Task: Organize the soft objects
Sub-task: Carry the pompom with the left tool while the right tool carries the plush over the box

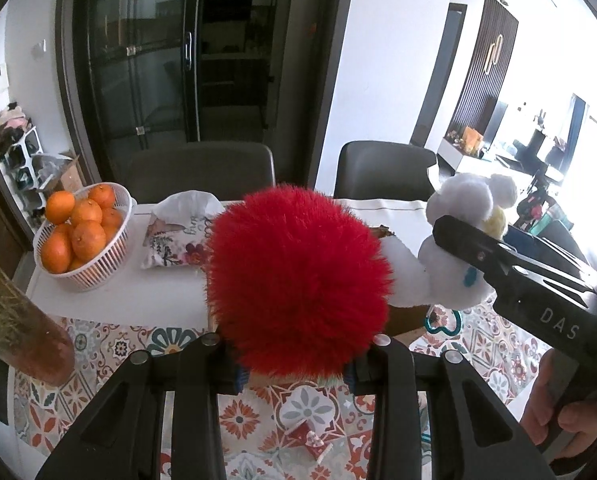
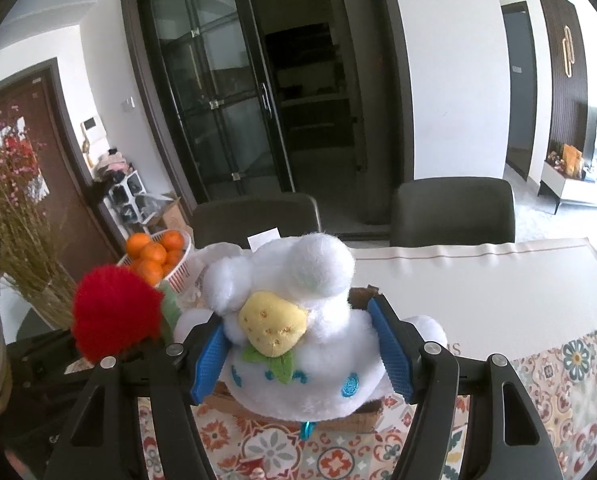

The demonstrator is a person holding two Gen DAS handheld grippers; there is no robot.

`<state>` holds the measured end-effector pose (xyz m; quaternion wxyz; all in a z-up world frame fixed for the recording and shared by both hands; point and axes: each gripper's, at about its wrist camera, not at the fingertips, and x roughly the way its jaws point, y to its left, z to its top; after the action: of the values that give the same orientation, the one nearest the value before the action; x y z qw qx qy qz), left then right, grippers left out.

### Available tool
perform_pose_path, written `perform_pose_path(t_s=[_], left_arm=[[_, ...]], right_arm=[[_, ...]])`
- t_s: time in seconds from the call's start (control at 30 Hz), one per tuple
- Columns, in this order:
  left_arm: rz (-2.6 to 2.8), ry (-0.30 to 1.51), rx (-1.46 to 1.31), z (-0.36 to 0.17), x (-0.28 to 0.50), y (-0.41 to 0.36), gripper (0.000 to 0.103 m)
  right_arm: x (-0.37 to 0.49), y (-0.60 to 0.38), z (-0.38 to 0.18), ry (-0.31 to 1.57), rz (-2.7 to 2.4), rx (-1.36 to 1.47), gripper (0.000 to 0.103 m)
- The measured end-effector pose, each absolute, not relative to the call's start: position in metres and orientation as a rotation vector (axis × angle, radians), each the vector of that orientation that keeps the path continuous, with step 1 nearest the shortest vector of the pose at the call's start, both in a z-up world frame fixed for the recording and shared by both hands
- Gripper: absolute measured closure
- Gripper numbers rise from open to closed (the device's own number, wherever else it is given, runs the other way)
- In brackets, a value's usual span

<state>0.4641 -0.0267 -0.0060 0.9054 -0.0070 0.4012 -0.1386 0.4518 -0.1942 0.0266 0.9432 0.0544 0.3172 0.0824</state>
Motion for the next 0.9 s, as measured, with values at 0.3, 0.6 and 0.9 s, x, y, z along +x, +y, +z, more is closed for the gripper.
perform_pose_path(t_s=[0.3,0.6,0.9], left_arm=[[-0.290,0.909,-0.006,-0.027,0.499,-0.031,0.068],[-0.292,0.996,0.014,-0.055,0.518,-0.035,0.068],[-0.293,1.061,0.047,-0.074,0.524,-0.038,0.066]], right_arm=[[0.483,-0.190,0.010,0.727,0.177,0.098,0.035],[0.511,-0.186,-0.021,0.840,0.178,0.068,0.034],[0.526,-0.189,-0.051,0.935,0.199,0.076,0.031]])
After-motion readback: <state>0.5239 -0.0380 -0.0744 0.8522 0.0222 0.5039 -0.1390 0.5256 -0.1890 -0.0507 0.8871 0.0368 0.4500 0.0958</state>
